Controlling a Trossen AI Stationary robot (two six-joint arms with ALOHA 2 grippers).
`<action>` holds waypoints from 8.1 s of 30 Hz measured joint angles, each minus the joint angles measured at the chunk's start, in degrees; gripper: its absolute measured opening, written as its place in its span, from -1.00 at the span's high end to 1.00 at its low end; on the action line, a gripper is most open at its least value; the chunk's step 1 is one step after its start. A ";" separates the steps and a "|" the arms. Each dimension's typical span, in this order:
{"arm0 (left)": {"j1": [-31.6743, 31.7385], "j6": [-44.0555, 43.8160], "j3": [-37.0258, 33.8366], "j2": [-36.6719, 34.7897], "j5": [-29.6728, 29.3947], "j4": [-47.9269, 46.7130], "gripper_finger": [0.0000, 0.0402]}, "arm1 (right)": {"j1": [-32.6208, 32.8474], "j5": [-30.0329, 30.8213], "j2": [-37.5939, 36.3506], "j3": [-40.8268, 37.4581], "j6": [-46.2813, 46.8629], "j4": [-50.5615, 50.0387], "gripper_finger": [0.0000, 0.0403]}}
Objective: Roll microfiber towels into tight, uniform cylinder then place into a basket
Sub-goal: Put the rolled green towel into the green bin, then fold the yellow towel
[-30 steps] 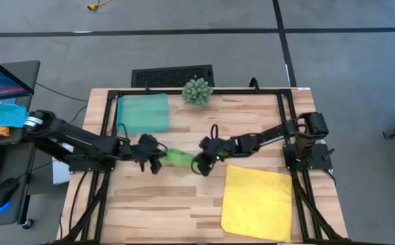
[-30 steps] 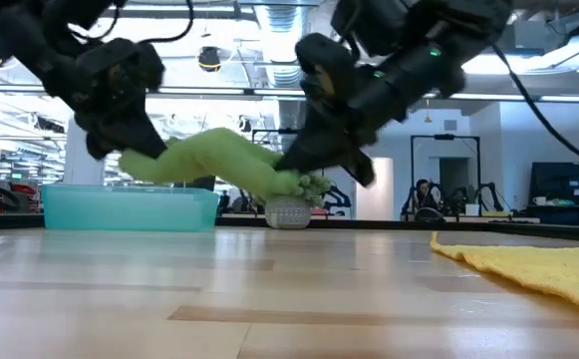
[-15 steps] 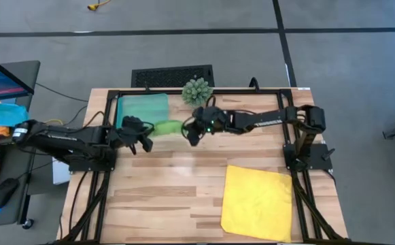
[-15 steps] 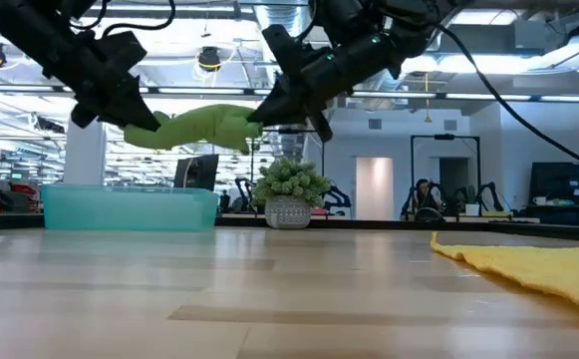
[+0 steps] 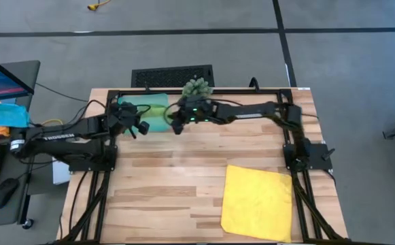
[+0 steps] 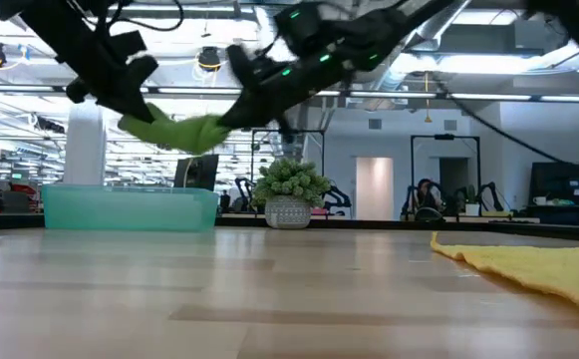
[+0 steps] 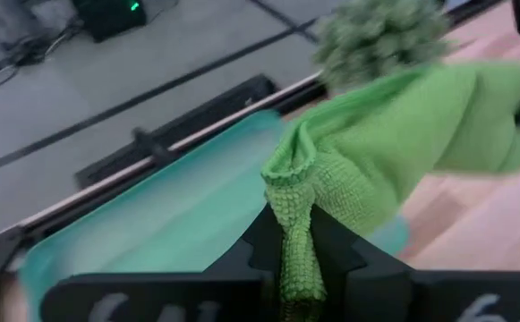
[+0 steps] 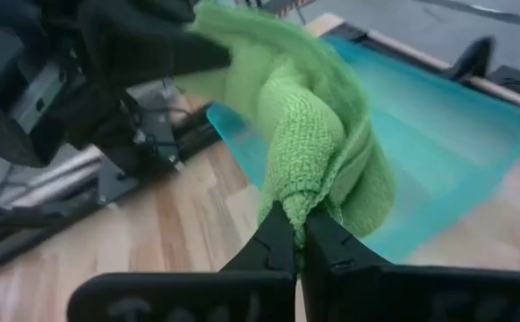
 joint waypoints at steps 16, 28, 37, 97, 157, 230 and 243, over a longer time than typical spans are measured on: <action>9.62 -0.49 -1.92 4.32 -2.62 -9.30 0.93 | -3.48 -4.76 18.95 25.46 -5.84 -13.81 0.93; 11.52 -0.42 -3.56 14.05 -2.54 -6.22 0.93 | -3.52 -4.77 18.96 25.55 -6.88 -17.07 0.94; 11.54 -0.22 -3.56 14.70 -3.68 -6.82 0.93 | -2.28 -3.86 20.68 25.78 -7.32 -16.55 0.94; 13.31 -1.88 -3.67 14.72 17.04 -13.03 0.40 | 0.84 -3.27 20.99 34.99 -5.86 -45.23 0.85; 12.43 8.06 1.42 14.68 15.85 -10.98 0.35 | 7.15 -3.04 12.52 34.94 -17.88 -70.10 -0.14; -29.44 14.25 1.36 17.19 7.78 29.55 0.35 | 41.13 22.95 -21.52 -26.29 26.13 -52.04 -0.14; -29.44 14.29 1.36 17.19 8.02 28.79 0.35 | 37.55 22.74 -11.40 -26.00 27.52 -48.55 -0.02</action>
